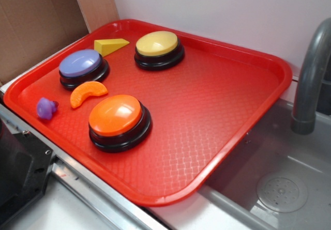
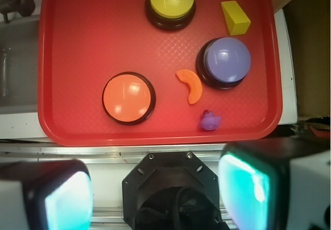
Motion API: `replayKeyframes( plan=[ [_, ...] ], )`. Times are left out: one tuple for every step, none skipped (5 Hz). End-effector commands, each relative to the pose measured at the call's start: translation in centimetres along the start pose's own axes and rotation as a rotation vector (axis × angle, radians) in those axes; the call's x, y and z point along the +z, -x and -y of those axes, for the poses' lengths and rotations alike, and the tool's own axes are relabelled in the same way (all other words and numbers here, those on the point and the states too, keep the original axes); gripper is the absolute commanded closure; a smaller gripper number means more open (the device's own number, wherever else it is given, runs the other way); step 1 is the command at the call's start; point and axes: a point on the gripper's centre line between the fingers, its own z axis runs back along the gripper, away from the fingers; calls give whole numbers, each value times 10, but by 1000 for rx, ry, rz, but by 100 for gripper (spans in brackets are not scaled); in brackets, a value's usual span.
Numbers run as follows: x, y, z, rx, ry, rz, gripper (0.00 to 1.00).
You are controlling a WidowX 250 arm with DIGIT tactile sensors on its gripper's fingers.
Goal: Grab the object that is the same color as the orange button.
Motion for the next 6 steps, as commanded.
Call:
replayKeyframes(
  plan=[
    [0,0,0,0,0,0,0],
    [-33,-16,-15,80,-18,21,0],
    [-66,-29,-30,170,-61,3,0],
    [-95,-36,-44,263,-73,24,0],
    [-130,-42,-64,414,-71,14,0],
    [-150,-43,-78,558,-79,22,0]
  ],
)
